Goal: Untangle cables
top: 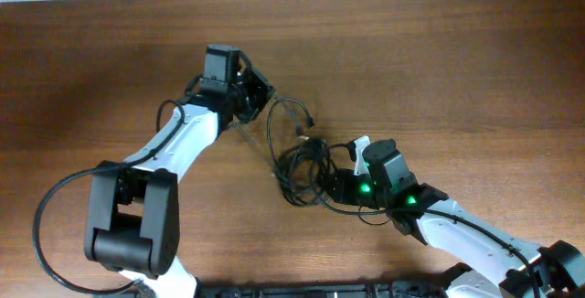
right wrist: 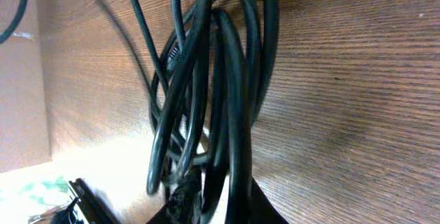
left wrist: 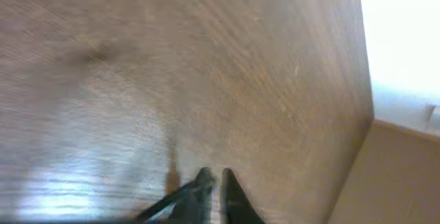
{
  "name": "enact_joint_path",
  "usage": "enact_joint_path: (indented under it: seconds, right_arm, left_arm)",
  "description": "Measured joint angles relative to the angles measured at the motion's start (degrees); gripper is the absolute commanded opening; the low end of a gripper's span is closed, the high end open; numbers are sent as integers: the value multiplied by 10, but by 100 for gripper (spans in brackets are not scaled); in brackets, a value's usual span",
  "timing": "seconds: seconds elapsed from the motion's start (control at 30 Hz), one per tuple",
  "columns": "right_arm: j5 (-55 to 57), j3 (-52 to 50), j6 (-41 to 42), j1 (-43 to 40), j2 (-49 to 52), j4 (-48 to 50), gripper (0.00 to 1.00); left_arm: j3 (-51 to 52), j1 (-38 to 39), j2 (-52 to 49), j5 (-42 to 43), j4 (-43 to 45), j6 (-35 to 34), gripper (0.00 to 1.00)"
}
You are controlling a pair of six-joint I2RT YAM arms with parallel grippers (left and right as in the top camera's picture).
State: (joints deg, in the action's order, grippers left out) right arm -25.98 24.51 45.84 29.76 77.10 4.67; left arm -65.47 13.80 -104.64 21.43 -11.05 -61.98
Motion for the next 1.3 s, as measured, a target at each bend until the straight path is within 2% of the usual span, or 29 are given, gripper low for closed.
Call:
enact_joint_path:
  seconds: [0.03, 0.07, 0.13, 0.27, 0.3, 0.33, 0.47, 0.53, 0.6, 0.7, 0.77, 0.9, 0.97, 1.03, 1.2, 1.27, 1.3]
  right_arm:
    - [0, 0, 0, 0, 0, 0, 14]
    - [2, 0, 0, 0, 0, 0, 14]
    - [2, 0, 0, 0, 0, -1, 14]
    - [4, 0, 0, 0, 0, -1, 14]
    - [4, 0, 0, 0, 0, 3, 6]
    - [4, 0, 0, 0, 0, 10, 4]
    - [-5, -4, -26, 0, 0, 159, 4]
    - [-14, -4, -42, 0, 0, 225, 4]
    - [-14, -4, -47, 0, 0, 242, 4]
    - [-9, -4, -52, 0, 0, 247, 4]
    - [-6, -4, -54, 0, 0, 255, 4]
    - [-3, -4, -56, 0, 0, 252, 4]
    - [-2, -4, -56, 0, 0, 245, 4]
    - [-2, -4, -57, 0, 0, 243, 4]
    - [-14, -4, -58, 0, 0, 238, 4]
    - [-21, -4, -58, 0, 0, 238, 4]
    - [-25, -4, -58, 0, 0, 236, 4]
  left_arm:
    - [0, -3, 0, 3, -11, 1, 52]
    - [0, -3, 0, 5, -26, 9, 56]
    - [0, -4, 0, 1, -46, 26, 55]
    - [-3, -34, 0, -7, -123, 43, 60]
    - [-3, -39, 0, -2, -145, 71, 60]
    - [-2, -39, 0, 8, -150, 96, 60]
    - [-3, -38, 0, 141, -131, 215, 57]
    - [-3, -38, 4, 179, -127, 257, 58]
    - [-2, -38, 26, 199, -128, 281, 65]
    - [-3, -38, 83, 199, -133, 307, 73]
    - [-5, -38, 129, 167, -169, 320, 86]
    - [-5, -38, 136, 130, -292, 365, 91]
    - [-4, -37, 136, 124, -327, 373, 94]
    - [-3, -29, 136, 122, -322, 372, 94]
    - [-3, 48, 93, 122, -264, 300, 95]
    - [-2, 67, 65, 122, -237, 259, 86]
    - [-1, 70, 52, 129, -208, 243, 77]
